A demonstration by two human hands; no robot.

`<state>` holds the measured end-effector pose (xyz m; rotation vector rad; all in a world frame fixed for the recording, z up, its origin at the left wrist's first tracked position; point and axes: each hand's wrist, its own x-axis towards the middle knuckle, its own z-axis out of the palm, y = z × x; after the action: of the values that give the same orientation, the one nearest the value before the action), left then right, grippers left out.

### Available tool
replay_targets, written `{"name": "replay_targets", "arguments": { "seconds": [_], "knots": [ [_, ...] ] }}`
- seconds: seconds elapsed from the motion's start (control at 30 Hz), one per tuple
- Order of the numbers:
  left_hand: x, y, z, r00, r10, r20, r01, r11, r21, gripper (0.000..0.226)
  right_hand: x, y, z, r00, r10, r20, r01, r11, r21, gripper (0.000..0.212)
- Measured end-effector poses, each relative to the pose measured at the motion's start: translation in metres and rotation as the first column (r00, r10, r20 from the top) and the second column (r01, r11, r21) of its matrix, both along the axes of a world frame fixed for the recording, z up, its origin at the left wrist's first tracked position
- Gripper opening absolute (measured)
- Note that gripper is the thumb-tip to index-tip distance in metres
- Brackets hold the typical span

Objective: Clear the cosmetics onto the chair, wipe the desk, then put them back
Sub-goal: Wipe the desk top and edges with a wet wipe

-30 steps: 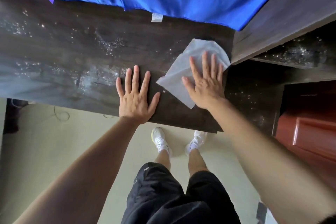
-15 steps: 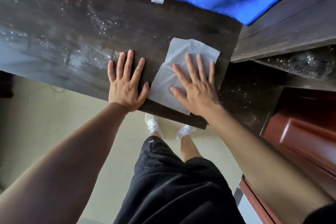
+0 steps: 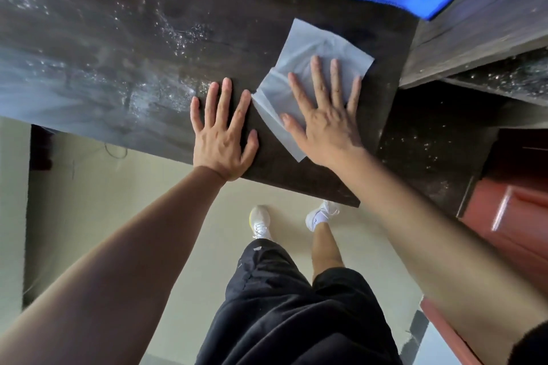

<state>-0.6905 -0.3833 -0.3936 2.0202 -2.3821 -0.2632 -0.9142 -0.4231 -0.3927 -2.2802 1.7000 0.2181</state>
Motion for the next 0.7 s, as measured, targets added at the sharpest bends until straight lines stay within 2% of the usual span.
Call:
{"name": "replay_targets", "arguments": {
  "seconds": [0.2, 0.43, 0.57, 0.7],
  "knots": [
    [0.001, 0.003, -0.004, 1.0, 0.007, 0.018, -0.007, 1.0, 0.023, 0.071, -0.045, 0.075, -0.006, 0.978, -0.205, 0.038, 0.208, 0.974, -0.088, 0.074],
    [-0.001, 0.003, -0.005, 1.0, 0.012, 0.012, -0.012, 0.999, 0.03, 0.072, -0.024, 0.148, -0.002, 0.939, -0.339, 0.063, 0.34, 0.94, -0.006, 0.076],
    [0.0, 0.003, -0.007, 1.0, 0.021, -0.002, -0.021, 1.0, 0.019, 0.073, -0.018, 0.12, 0.0, 0.937, -0.345, 0.055, 0.347, 0.937, -0.038, 0.076],
    [0.0, 0.003, -0.009, 0.999, 0.031, 0.016, -0.031, 1.0, -0.002, 0.074, -0.016, 0.036, -0.002, 0.947, -0.322, -0.02, 0.321, 0.947, -0.032, 0.08]
  ]
}}
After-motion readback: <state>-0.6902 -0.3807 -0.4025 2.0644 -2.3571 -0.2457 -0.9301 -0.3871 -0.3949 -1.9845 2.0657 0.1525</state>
